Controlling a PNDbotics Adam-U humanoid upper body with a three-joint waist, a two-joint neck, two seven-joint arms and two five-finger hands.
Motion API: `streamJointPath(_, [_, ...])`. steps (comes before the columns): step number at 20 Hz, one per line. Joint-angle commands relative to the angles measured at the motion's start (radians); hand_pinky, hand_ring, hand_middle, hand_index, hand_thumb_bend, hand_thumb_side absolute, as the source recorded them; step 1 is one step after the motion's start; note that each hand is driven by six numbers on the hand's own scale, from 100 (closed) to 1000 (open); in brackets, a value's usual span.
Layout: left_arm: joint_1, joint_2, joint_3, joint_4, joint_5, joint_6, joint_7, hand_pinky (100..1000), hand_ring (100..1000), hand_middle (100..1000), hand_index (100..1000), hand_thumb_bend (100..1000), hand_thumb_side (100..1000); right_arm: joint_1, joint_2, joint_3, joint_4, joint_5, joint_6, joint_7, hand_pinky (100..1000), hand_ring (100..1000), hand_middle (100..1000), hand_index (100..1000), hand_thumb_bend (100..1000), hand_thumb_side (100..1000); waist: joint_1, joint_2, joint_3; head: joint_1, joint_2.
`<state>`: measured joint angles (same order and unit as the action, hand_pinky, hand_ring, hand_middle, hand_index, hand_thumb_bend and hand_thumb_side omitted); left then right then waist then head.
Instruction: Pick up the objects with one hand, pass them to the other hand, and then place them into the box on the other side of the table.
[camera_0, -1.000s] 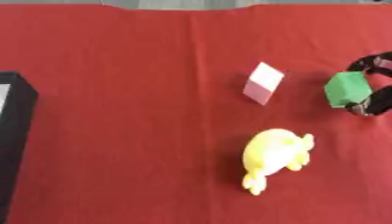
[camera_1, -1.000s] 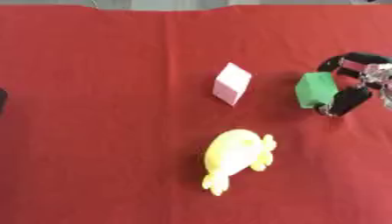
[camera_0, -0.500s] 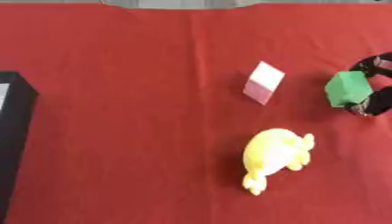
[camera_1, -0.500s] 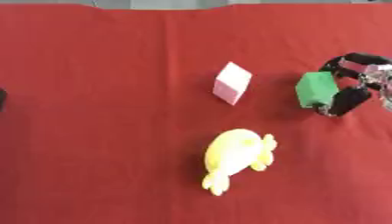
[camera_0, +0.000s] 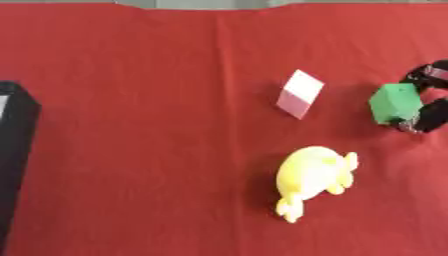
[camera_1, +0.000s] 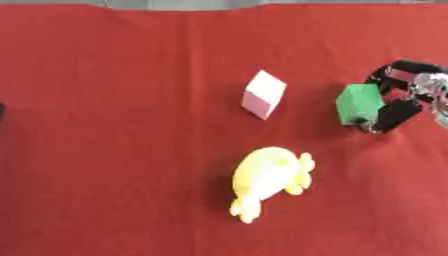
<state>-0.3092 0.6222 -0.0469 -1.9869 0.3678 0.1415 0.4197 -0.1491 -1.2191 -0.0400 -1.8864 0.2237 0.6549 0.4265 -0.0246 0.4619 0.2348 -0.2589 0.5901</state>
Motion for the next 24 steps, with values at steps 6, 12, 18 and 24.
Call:
streamJointPath(6, [-0.004, 0.017, 0.008, -0.013, -0.006, -0.002, -0.005, 838, 857, 577, 717, 100, 682, -0.010, -0.030, -0.003, -0.021, -0.022, -0.002, -0.018, 949, 811, 631, 653, 354, 100, 0.004, -0.023, 0.000, -0.001, -0.002])
streamJointPath(12, [-0.001, 0.020, 0.008, -0.013, -0.003, -0.002, -0.006, 839, 857, 577, 717, 100, 680, -0.012, -0.032, 0.000, -0.024, -0.033, 0.006, -0.031, 934, 788, 586, 601, 370, 100, 0.000, -0.032, -0.002, 0.003, 0.003])
streamJointPath(18, [0.001, 0.024, 0.008, -0.013, -0.001, -0.003, -0.008, 839, 861, 577, 717, 100, 675, -0.022, -0.034, -0.006, -0.031, -0.065, 0.026, -0.068, 912, 767, 570, 578, 332, 100, 0.000, -0.045, -0.011, 0.010, 0.013])
streamJointPath(24, [0.005, 0.032, 0.007, -0.013, 0.005, -0.004, -0.012, 840, 863, 577, 717, 100, 664, -0.043, -0.040, -0.008, -0.050, -0.145, 0.039, -0.153, 889, 751, 564, 566, 269, 100, 0.004, -0.069, -0.033, 0.026, 0.030])
